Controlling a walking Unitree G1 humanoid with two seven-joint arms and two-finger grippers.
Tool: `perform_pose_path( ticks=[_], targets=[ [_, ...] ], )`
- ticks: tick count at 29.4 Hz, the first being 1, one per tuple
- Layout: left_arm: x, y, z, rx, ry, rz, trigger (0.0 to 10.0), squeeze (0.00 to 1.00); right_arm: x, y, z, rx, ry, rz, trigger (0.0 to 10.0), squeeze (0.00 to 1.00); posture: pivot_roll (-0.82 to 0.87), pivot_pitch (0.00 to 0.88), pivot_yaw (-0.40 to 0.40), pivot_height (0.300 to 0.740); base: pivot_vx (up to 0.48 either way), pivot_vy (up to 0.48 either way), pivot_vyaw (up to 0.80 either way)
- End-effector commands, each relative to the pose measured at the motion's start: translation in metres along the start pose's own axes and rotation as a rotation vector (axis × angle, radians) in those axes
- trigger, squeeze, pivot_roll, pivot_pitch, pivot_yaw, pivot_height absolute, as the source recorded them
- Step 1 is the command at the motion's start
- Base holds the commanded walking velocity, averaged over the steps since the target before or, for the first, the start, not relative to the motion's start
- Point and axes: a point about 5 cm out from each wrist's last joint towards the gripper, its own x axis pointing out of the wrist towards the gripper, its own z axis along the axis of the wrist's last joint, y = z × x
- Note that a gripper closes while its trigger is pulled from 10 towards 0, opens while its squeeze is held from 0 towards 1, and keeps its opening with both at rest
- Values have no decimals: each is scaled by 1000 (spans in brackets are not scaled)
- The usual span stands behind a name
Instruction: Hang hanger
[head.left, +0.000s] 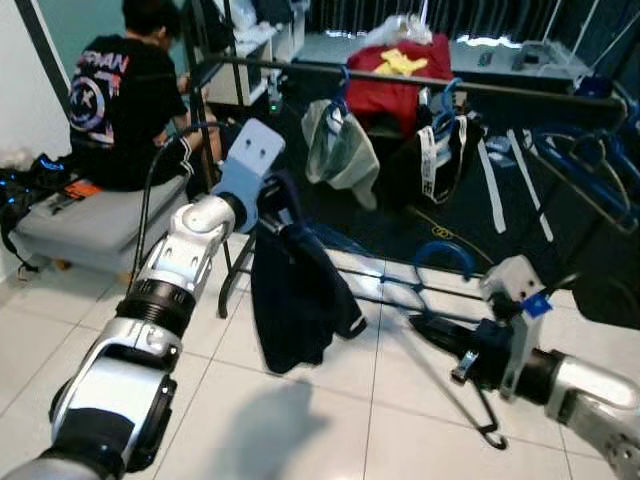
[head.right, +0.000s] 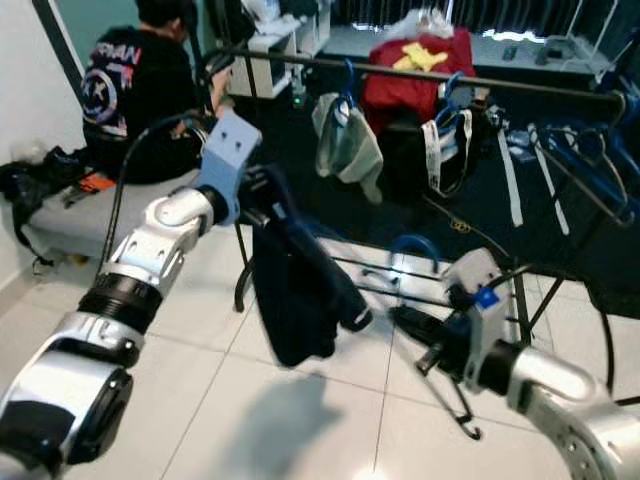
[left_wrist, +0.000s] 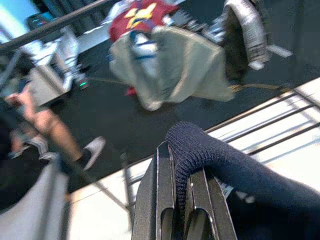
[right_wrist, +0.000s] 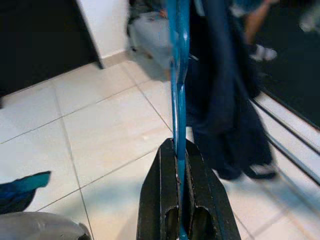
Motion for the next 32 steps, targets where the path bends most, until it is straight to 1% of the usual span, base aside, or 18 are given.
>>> perform_pose_path(
  ticks=[1,3,4,5,7,8,10,11,12,13,14,15,18,20,23,26,28,32],
  targets=[
    [-3,10,-4,20,23,33,10000,0,-3,3,4,-9,-14,30,10000,0,-103,30,30,740,0,-247,0],
    [-6,17,-6,34,37,50,10000,0,-15,8,9,-30,-4,92,10000,0,-103,30,31,740,0,0,0],
    [-6,17,-6,34,37,50,10000,0,-15,8,9,-30,-4,92,10000,0,-103,30,31,740,0,0,0],
    [-7,19,2,26,15,50,10000,0,-26,7,17,-53,1,106,10000,0,-105,32,31,740,0,0,0],
    [-7,19,2,26,15,50,10000,0,-26,7,17,-53,1,106,10000,0,-105,32,31,740,0,0,0],
    [-5,16,10,15,-20,38,10000,0,-27,4,21,-71,3,89,10000,0,-107,32,31,740,0,0,0],
    [-5,16,10,15,-20,38,10000,0,-27,4,21,-71,3,89,10000,0,-107,32,31,740,0,0,0],
    [-4,10,22,-1,-76,6,10000,0,-26,1,22,-90,18,60,10000,0,-103,32,30,740,0,0,0],
    [-4,10,22,-1,-76,6,10000,0,-26,1,22,-90,18,60,10000,0,-103,32,30,740,0,0,0],
    [-3,3,32,-10,-128,-32,10000,0,-23,-2,22,-105,30,35,10000,0,-101,32,31,740,0,0,0],
    [-3,3,32,-10,-128,-32,10000,0,-23,-2,22,-105,30,35,10000,0,-101,32,31,740,0,0,0],
    [-3,-3,40,-8,-172,-74,10000,0,-18,-4,21,-116,44,10,10000,0,-98,32,30,740,0,0,0],
    [-3,-3,40,-8,-172,-74,10000,0,-18,-4,21,-116,44,10,10000,0,-98,32,30,740,0,0,0],
    [-5,-12,48,-6,-219,-133,10000,0,-10,-10,19,-130,71,-32,10000,0,-92,32,29,740,0,0,0],
    [-6,-15,51,-9,-234,-154,10000,0,-8,-13,18,-136,85,-54,10000,0,-92,32,28,740,0,0,0],
    [-8,-22,56,-22,-260,-195,10000,0,-5,-19,18,-154,112,-95,10000,0,-92,32,25,740,0,0,0],
    [-9,-25,58,-15,-265,-209,10000,0,-5,-21,18,-157,115,-106,10000,0,-92,31,24,740,0,0,0],
    [-10,-29,53,48,-246,-228,10000,0,-11,-26,25,-163,100,-138,10000,0,-95,33,25,740,0,0,0]
  ],
)
